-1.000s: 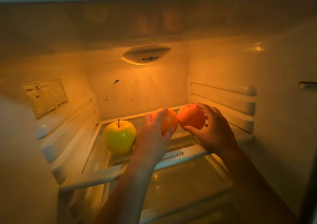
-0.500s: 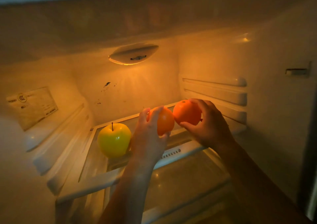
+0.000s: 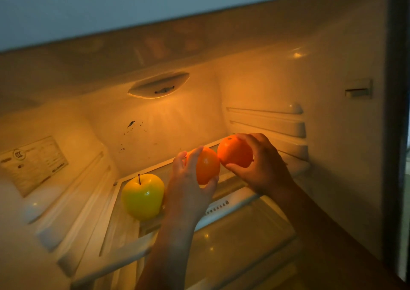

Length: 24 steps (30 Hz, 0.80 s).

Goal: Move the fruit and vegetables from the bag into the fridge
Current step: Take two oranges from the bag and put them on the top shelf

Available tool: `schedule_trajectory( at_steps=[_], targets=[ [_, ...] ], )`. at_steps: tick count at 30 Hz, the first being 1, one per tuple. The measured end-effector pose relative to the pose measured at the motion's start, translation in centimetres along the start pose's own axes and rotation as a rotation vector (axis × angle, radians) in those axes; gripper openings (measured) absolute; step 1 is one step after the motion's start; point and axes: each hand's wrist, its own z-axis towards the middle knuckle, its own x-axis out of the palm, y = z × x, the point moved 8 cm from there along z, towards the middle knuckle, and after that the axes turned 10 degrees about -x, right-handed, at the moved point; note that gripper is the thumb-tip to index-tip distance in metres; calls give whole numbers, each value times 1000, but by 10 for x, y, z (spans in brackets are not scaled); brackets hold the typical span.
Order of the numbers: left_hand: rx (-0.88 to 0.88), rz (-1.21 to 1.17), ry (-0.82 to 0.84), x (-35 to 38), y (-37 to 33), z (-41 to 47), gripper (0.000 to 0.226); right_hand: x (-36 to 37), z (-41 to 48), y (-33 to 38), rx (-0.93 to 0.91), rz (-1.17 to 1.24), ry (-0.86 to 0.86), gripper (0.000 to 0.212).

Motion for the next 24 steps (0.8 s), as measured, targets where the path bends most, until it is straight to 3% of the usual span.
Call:
schedule_trajectory(
  at_steps=[5, 16, 24],
  targets=[
    [27, 43, -46, -6, -10, -4, 63, -1, -1, 0, 0, 10, 5, 74],
    [88, 69, -100, -40, -18, -23, 47, -19, -5, 4, -48, 204, -146, 64],
    [144, 74, -88, -60, -9, -80, 51, -42, -68, 35, -169, 286, -113, 56]
  ],
)
